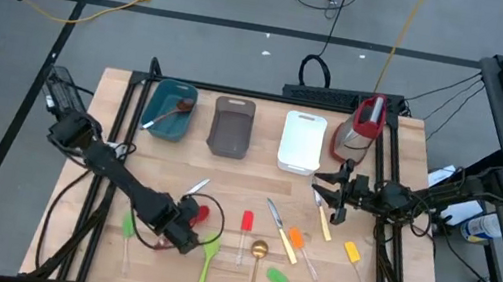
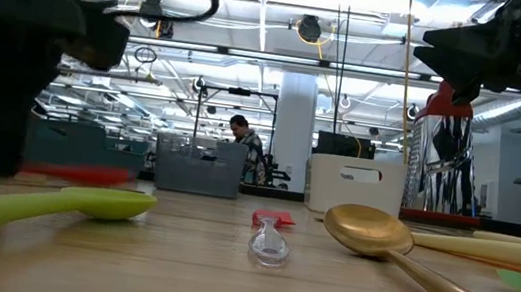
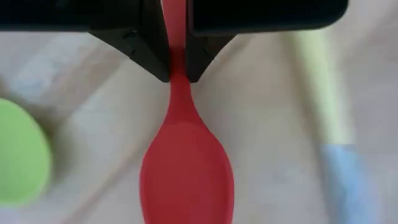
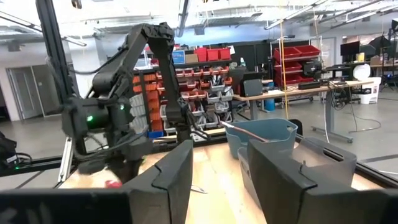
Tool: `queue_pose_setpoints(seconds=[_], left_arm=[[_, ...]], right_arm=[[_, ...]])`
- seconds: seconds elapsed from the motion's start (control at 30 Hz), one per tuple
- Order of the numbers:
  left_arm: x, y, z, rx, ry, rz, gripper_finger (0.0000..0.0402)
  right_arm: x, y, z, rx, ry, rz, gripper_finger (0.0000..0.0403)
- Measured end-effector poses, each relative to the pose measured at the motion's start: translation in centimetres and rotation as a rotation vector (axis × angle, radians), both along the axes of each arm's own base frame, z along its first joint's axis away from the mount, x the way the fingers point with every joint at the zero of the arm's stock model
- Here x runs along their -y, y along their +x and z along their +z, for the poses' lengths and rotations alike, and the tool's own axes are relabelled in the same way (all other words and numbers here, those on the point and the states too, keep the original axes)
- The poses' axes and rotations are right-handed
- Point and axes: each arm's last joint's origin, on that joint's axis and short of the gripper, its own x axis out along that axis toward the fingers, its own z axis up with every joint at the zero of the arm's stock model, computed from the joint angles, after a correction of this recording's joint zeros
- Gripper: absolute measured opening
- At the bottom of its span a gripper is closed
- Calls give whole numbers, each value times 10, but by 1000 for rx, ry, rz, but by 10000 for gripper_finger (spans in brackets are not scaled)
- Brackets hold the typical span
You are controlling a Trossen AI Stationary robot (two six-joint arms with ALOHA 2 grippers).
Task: Pick & Place Kitchen Items
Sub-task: Put the red serving spoon into the blue bin
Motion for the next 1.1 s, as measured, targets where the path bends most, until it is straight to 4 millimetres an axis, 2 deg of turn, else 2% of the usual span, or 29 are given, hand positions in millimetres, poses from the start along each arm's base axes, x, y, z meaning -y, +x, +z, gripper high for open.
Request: queue_pose_setpoints(seconds=[0.1, 0.4, 0.77, 0.9, 1.1], left_arm=[[-4, -4, 21, 63, -3, -4, 10], [-24, -27, 67, 163, 37, 32, 12], [-76, -58, 120, 166, 138, 66, 10], [-98, -67, 133, 94, 192, 73, 10], [-131, -75, 135, -41, 248, 125, 16]], right_arm=[[0, 0, 0, -3, -1, 0, 148], [0, 0, -2, -17, -4, 1, 149], [0, 0, -2, -18, -4, 1, 146], [0, 0, -2, -18, -4, 1, 149], [0, 0, -2, -18, -4, 1, 148]])
